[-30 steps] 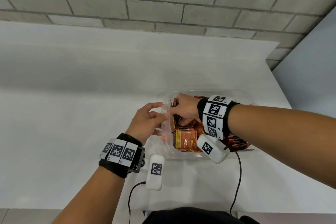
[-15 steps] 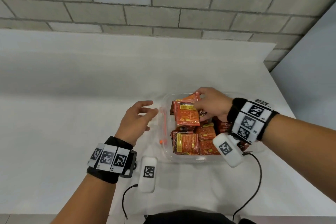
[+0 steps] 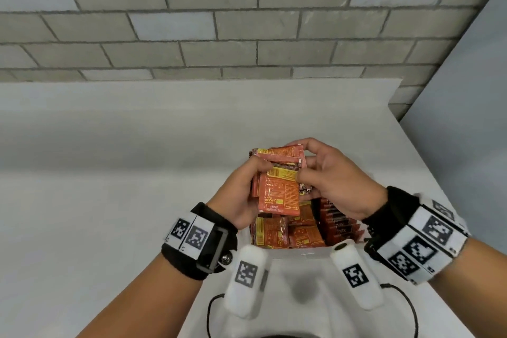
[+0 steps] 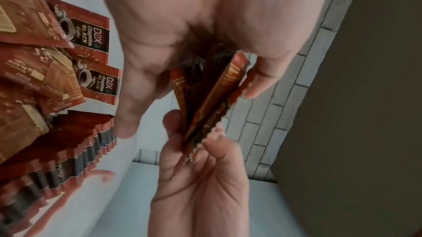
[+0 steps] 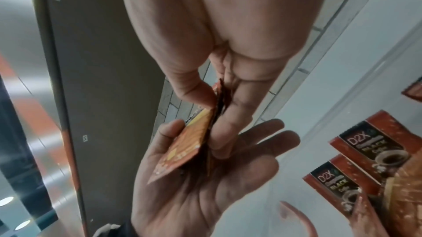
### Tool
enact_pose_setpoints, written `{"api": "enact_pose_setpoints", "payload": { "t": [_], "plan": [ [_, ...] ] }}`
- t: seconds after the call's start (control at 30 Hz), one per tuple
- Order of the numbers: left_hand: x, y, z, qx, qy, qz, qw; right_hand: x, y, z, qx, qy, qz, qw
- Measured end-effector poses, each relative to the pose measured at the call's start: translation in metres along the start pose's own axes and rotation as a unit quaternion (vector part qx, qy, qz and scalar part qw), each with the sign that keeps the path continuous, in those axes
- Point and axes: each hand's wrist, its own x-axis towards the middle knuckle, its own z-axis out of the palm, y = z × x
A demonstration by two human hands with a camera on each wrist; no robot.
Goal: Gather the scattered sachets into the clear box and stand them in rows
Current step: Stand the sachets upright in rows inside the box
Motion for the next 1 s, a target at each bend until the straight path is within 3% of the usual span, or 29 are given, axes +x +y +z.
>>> {"api": "enact_pose_setpoints", "payload": {
  "t": [0.13, 0.3, 0.43, 0.57, 0.77, 1.0],
  "plan": [
    [0.006, -0.01, 0.004, -0.036, -0.007, -0.032, 0.999, -0.001, 0.007, -0.003, -0.025, 0.017, -0.007, 1.0],
    [0.003, -0.02, 0.006, -0.105, -0.067, -0.067, 0.99, -0.004, 0.014, -0.005, -0.083, 0.008, -0.011, 0.996],
    [0.002, -0.025, 0.008, -0.094, -0.047, -0.063, 0.992, -0.011, 0.014, -0.008, -0.165, 0.042, -0.011, 0.985],
    [0.005, -0.029, 0.008, -0.104, -0.014, -0.017, 0.994, -0.019, 0.018, -0.006, -0.241, 0.064, 0.002, 0.968],
    [0.004, -0.029, 0.011, -0.111, -0.027, -0.013, 0.993, -0.017, 0.037, -0.009, -0.085, 0.112, 0.023, 0.99],
    [0.005, -0.031, 0.009, -0.105, 0.039, 0.004, 0.994, -0.021, 0.039, -0.024, -0.018, 0.172, 0.04, 0.984]
  ]
}}
